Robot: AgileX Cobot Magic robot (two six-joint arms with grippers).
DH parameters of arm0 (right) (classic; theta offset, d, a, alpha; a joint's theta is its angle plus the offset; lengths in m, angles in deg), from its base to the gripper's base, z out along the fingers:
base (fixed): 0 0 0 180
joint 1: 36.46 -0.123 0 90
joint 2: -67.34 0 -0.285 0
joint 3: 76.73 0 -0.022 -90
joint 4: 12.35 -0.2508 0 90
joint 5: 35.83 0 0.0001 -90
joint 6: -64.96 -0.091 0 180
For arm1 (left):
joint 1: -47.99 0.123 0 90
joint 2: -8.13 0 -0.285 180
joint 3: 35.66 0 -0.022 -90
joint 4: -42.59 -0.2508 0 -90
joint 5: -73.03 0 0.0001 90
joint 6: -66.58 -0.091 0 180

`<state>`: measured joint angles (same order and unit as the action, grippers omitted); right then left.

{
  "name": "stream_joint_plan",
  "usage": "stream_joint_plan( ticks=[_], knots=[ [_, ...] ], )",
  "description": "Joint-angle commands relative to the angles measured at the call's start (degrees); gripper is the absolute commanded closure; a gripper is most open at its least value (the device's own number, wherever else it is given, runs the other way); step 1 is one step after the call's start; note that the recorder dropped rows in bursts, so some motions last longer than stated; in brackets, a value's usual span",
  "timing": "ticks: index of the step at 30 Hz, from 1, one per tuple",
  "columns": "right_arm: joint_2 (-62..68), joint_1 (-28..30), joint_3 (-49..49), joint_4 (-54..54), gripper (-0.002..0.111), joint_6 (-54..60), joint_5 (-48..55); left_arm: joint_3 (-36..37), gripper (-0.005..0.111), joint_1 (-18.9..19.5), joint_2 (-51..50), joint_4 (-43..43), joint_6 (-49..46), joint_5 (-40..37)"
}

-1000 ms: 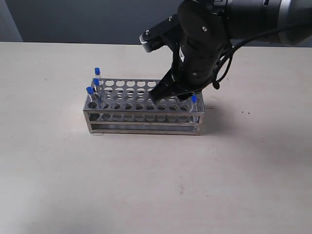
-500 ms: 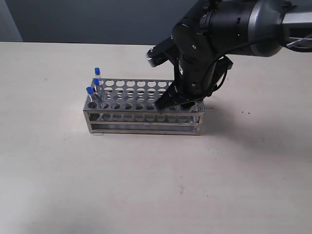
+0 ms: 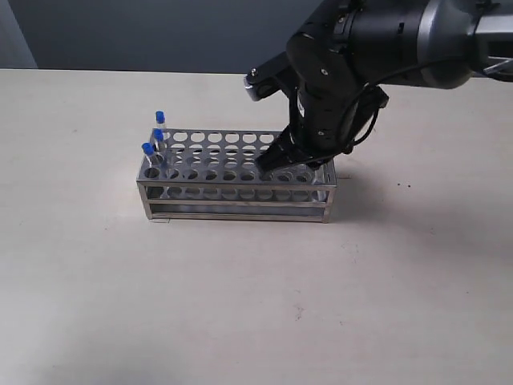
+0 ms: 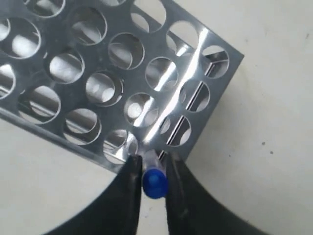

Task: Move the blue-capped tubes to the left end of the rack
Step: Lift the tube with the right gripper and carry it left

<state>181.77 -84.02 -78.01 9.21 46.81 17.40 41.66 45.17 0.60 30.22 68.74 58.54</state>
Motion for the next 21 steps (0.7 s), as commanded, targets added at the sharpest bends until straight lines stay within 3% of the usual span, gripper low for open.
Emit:
stream_joint_plan(
  ticks=[1, 14, 21],
  knots=[
    [-3.23, 0.13, 0.06, 0.48, 0.108, -0.11, -0.50, -0.11, 0.106, -0.36, -0.26, -0.32, 0.20, 0.74],
    [-11.20, 0.13, -0.07, -2.79, 0.108, 1.56, -1.70, -0.11, 0.106, -0.36, -0.26, -0.32, 0.20, 0.74],
    [-13.71, 0.13, -0.07, -12.78, 0.108, 10.11, -7.60, -0.11, 0.106, -0.36, -0.26, -0.32, 0.20, 0.74]
  ],
)
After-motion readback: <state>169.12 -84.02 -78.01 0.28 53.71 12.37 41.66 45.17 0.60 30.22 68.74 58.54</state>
